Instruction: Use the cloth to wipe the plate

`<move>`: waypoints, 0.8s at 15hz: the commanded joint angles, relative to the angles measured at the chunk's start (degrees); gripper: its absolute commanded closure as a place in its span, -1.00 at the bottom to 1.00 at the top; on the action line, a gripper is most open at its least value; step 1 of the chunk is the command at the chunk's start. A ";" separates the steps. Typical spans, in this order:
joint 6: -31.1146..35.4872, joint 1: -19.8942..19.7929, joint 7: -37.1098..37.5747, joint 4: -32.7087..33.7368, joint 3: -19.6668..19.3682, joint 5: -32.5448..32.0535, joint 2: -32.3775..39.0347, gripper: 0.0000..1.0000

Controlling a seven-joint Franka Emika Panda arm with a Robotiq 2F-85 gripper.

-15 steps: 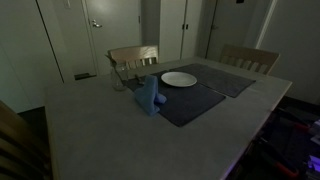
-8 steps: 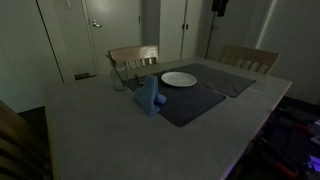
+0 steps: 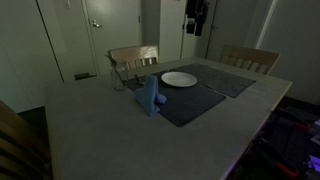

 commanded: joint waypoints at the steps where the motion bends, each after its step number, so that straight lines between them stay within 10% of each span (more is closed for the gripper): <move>1: 5.69 0.30 0.85 0.35 1.80 1.57 3.67 -1.00; 12: 21.91 2.13 5.40 1.22 6.38 -0.93 13.82 -1.00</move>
